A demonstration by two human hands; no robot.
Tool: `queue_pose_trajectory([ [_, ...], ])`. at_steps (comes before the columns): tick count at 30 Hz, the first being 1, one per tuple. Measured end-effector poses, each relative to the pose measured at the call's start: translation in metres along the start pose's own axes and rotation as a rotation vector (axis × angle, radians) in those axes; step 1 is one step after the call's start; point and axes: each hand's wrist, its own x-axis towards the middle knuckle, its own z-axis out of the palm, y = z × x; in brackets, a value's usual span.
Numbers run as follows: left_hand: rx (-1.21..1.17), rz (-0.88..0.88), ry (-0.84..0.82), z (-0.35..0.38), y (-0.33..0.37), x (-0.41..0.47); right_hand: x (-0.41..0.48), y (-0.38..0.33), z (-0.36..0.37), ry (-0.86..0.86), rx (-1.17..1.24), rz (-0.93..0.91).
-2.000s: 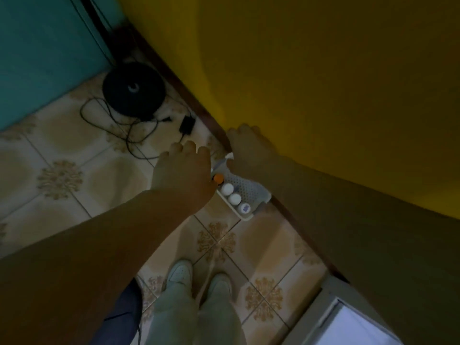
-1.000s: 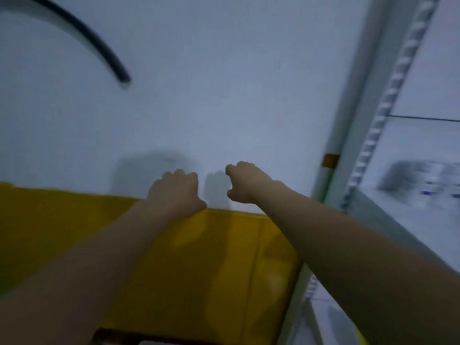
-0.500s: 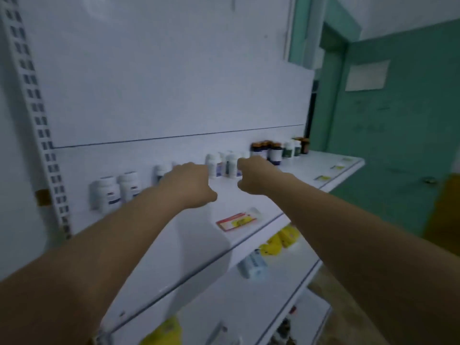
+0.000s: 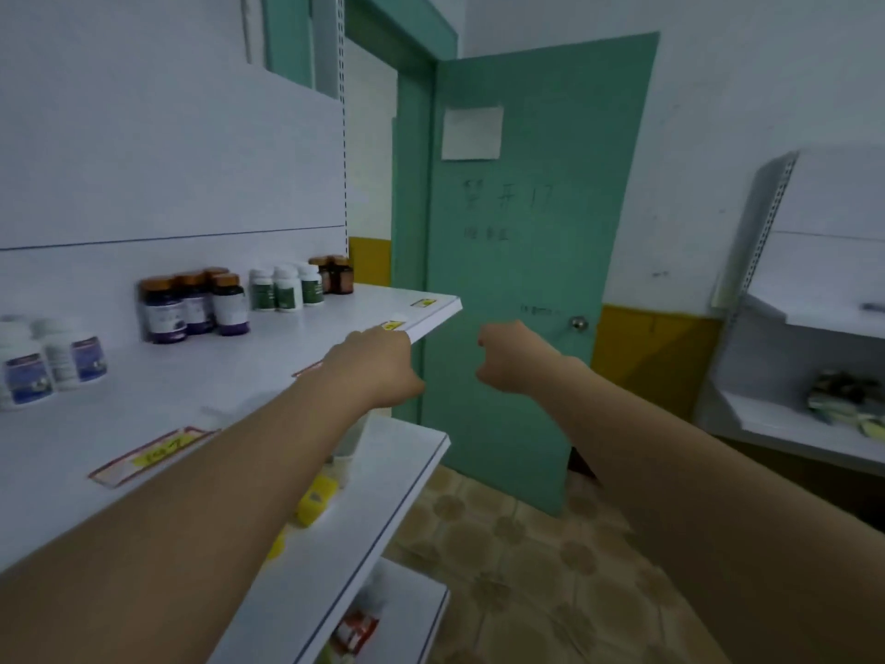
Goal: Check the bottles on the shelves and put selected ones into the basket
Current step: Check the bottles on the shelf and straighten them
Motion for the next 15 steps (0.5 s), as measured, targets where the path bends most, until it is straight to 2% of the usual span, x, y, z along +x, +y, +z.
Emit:
queue_pose_trajectory([
  [5, 0.041, 0.004, 0.013, 0.021, 0.009, 0.094, 0.084, 0.032, 0.015, 0.003, -0.010, -0.002],
  [10, 0.071, -0.005, 0.055, 0.030, -0.008, 0.162, 0.170, 0.031, 0.023, 0.066, 0.006, -0.081],
  [15, 0.113, -0.179, 0.088, 0.008, -0.057, 0.213, 0.268, -0.014, 0.016, 0.091, 0.010, -0.274],
])
